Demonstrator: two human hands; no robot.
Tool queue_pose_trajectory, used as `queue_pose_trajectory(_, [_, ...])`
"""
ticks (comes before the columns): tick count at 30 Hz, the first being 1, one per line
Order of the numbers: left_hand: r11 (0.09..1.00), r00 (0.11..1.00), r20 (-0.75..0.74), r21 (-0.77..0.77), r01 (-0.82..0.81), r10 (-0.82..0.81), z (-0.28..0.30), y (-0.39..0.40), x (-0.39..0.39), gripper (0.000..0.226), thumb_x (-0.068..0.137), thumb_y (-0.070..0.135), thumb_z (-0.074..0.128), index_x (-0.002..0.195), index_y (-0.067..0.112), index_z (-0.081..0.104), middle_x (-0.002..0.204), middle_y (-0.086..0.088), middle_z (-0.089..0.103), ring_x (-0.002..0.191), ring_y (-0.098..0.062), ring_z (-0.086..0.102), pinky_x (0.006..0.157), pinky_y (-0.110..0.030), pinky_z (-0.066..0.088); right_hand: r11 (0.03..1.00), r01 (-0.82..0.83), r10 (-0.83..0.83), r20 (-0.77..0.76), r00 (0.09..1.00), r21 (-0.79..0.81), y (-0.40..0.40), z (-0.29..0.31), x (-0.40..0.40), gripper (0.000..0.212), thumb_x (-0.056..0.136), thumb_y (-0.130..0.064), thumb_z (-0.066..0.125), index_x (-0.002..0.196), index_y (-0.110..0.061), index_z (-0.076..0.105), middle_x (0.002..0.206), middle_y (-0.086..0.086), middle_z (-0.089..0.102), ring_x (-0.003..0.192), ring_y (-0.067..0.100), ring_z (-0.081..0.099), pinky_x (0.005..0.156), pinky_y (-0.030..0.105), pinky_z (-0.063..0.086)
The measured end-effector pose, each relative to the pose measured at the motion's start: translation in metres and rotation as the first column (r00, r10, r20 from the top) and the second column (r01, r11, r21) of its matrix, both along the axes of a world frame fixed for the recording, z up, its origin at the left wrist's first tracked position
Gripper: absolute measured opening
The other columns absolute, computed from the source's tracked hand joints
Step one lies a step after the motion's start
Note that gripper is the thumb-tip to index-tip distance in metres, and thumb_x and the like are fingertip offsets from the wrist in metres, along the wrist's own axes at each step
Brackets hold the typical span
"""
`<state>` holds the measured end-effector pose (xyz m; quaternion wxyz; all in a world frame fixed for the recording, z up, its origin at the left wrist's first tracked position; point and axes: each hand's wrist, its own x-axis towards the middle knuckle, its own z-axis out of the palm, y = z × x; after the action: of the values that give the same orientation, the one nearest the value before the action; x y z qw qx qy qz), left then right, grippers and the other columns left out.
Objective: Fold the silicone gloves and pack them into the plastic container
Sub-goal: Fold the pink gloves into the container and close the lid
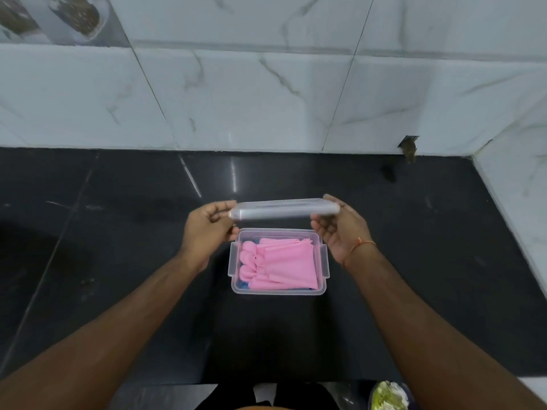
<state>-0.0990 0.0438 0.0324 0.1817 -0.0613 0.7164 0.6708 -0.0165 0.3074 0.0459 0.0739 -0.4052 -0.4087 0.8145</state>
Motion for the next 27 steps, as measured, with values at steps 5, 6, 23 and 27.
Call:
queue_pose_trajectory(5, [0.996,0.997,0.077,0.087,0.01,-0.017,0.01,-0.012,0.027,0.033,0.107,0.009,0.056,0.108,0.022,0.086,0.096,-0.007,0.086,0.079,-0.015,0.08,0.068,-0.03,0.067,0.992,-0.123,0.123,0.013,0.992,-0.011,-0.009,0.017,0.028,0.017,0.099,-0.014,0.062,0.101,-0.007,0.078,0.094,0.014,0.077,0.071,0.024,0.075,0.066,0.038,0.063])
queue_pose_trajectory(6, [0.996,0.997,0.075,0.087,0.016,-0.023,0.01,-0.013,0.03,0.033,0.107,0.011,0.055,0.109,0.023,0.086,0.098,-0.006,0.086,0.083,-0.016,0.081,0.07,-0.031,0.067,0.986,-0.164,0.164,0.025,0.986,0.036,-0.01,0.018,0.032,0.016,0.098,-0.014,0.066,0.105,-0.006,0.077,0.097,0.014,0.076,0.071,0.024,0.074,0.065,0.038,0.063])
queue_pose_trajectory(23, [0.918,0.977,-0.176,-0.395,0.042,-0.12,-0.012,-0.02,0.075,0.036,0.09,0.021,0.088,0.123,0.027,0.078,0.105,0.018,0.079,0.09,0.0,0.074,0.078,-0.018,0.062,0.338,-0.494,0.174,0.463,0.869,0.801,-0.017,-0.024,0.079,0.028,0.093,-0.038,0.073,0.104,-0.013,0.078,0.089,-0.003,0.077,0.086,0.021,0.072,0.084,0.04,0.06])
queue_pose_trajectory(27, [0.844,0.957,-0.234,-0.536,0.019,-0.17,-0.017,-0.015,0.073,0.039,0.094,0.025,0.084,0.132,0.021,0.076,0.126,0.006,0.075,0.097,-0.011,0.073,0.086,-0.025,0.06,0.271,-0.517,0.157,0.492,0.856,0.812,-0.019,-0.032,0.082,0.031,0.095,-0.039,0.069,0.097,-0.009,0.077,0.085,0.005,0.075,0.083,0.026,0.071,0.08,0.041,0.059])
